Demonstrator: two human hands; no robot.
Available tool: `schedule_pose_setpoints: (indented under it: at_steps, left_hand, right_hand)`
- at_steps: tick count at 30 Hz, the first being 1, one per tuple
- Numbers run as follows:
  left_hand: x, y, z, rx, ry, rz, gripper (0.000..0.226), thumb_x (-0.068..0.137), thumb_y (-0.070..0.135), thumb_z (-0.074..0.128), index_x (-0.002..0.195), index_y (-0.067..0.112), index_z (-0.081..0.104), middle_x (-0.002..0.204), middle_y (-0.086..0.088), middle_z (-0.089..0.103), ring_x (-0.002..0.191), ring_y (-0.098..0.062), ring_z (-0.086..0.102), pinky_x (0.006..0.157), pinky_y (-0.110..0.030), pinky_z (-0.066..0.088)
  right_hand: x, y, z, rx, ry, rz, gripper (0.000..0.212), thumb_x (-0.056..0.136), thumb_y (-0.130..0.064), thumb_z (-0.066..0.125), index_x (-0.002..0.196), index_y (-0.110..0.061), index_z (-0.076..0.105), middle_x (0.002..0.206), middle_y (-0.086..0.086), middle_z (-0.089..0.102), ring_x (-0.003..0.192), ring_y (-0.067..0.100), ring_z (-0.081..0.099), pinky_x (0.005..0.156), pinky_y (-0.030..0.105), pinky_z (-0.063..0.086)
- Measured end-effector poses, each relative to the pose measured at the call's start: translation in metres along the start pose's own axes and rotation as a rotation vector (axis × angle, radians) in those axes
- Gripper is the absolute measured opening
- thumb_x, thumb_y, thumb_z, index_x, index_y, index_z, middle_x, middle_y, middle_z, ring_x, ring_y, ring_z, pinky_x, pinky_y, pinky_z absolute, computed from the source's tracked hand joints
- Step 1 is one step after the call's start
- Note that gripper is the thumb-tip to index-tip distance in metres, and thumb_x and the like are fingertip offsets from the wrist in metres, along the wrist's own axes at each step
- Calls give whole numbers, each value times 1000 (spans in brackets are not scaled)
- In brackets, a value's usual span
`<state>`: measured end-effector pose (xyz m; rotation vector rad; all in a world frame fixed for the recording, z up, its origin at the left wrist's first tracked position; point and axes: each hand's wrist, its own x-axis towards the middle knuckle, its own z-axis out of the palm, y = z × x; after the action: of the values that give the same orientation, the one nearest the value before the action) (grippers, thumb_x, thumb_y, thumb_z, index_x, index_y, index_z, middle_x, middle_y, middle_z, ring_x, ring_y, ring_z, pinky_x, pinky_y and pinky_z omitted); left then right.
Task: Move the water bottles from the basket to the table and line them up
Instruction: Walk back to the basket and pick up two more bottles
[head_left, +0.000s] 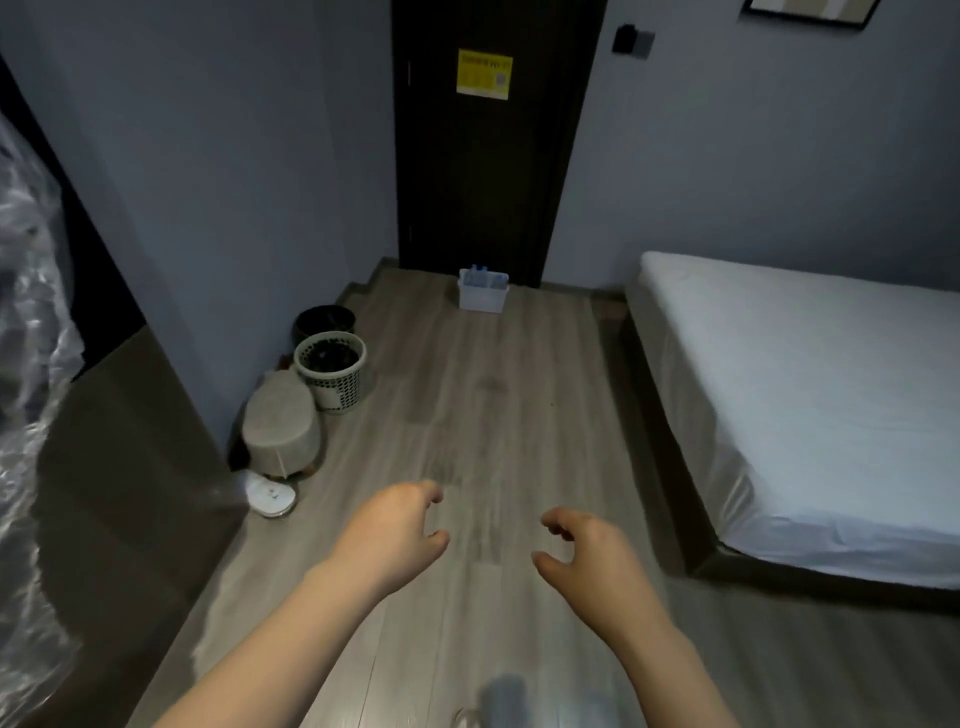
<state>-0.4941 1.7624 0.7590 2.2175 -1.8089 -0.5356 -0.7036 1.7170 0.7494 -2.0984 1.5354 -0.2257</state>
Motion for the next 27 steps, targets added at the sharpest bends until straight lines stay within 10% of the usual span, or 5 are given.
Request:
schedule_pose_setpoints:
  at_steps: [27]
  left_hand:
    - [490,-48,-112,21,-8,93,42,85,35,57,124,21,52,126,1,59,119,-16,52,94,-23,40]
  right_hand:
    - [494,-55,-83,-76,17,-8,46,87,-38,61,131,-30,51,128,-11,56,116,5,52,98,19,41]
